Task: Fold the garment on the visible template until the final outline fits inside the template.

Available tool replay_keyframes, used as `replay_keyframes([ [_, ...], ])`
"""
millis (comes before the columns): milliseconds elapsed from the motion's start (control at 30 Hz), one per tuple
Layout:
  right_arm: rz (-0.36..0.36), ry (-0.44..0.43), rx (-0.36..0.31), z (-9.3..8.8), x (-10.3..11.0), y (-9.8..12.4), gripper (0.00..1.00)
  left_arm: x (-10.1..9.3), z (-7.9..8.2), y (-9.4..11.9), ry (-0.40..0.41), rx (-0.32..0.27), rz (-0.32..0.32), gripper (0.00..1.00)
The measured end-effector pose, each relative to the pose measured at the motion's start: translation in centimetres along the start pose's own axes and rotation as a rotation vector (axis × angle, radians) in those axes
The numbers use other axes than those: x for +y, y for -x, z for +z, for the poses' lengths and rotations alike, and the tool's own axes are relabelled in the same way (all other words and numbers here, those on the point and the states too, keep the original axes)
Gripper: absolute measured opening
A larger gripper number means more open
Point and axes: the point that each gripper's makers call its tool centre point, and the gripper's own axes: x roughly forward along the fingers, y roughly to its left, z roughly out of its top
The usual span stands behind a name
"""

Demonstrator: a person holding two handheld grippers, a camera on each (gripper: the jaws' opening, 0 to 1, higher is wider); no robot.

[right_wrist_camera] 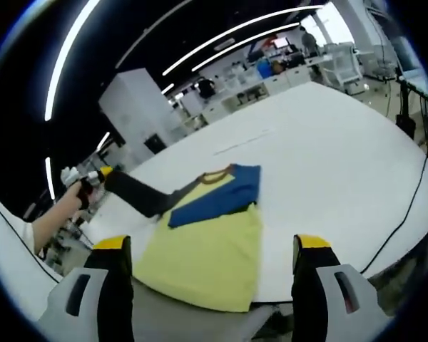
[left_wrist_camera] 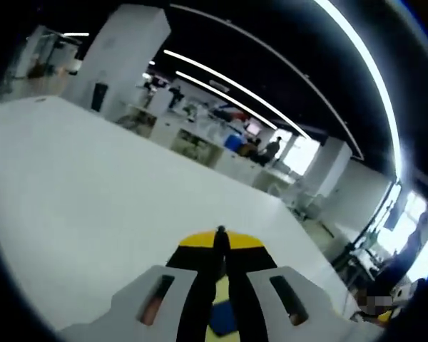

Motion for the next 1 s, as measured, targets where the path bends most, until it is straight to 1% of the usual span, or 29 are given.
replay_keyframes([
  [67, -0.008, -0.006, -0.009, 0.1, -0.4, 0.6, 0.93, -0.9, -0.2, -0.2, 0.014, -0.002, -0.019, 0.00],
  [133, -0.015, -0.006, -0.014, 0.1, -0.8, 1.1, 0.93, -2.2, -0.4, -0.3, 0.002, -0.004, -0.036, 0.00],
  [167, -0.019, -0.005, -0.015, 0.2, -1.0, 1.3, 0.93, -2.8, -0.6, -0.4, -0.018, 0.000, -0.046, 0.00],
  [267, -0.023, 0.002, -0.019, 0.3, -1.3, 1.8, 0.93, -4.0, -1.2, -0.6, -0.024, 0.007, -0.060, 0.00],
  [333, -0.021, 0.009, -0.023, 0.5, -1.2, 2.0, 0.93, -4.9, -1.7, -0.7, -0.004, 0.009, -0.081, 0.00],
  [433, -0.014, 0.031, -0.023, 0.6, -0.9, 2.1, 0.93, -6.1, -2.4, -0.9, -0.009, 0.021, -0.096, 0.00],
  [467, -0.013, 0.038, -0.022, 0.6, -0.9, 2.2, 0.94, -6.8, -2.8, -0.9, -0.001, 0.026, -0.106, 0.00],
  [533, -0.011, 0.048, -0.018, 0.5, -0.8, 2.2, 0.94, -7.7, -3.2, -0.9, 0.003, 0.034, -0.122, 0.00],
  [600, -0.004, 0.050, -0.018, 0.5, -0.7, 2.4, 0.94, -8.2, -3.4, -1.0, -0.003, 0.039, -0.129, 0.00],
  [667, -0.002, 0.052, -0.021, 0.6, -0.7, 2.5, 0.94, -9.3, -3.7, -1.0, 0.020, 0.052, -0.164, 0.00],
  [767, 0.000, 0.057, -0.020, 0.5, -0.8, 2.7, 0.94, -10.2, -3.7, -1.0, -0.006, 0.058, -0.177, 0.00],
  [867, 0.000, 0.060, -0.019, 0.4, -0.9, 2.9, 0.94, -10.8, -3.8, -1.0, -0.012, 0.066, -0.189, 0.00],
  [933, 0.001, 0.060, -0.018, 0.3, -0.9, 3.0, 0.94, -11.6, -4.1, -0.8, -0.010, 0.071, -0.201, 0.00],
  [1000, 0.002, 0.059, -0.018, 0.2, -0.9, 3.1, 0.94, -12.4, -4.4, -0.6, -0.025, 0.079, -0.209, 0.00],
])
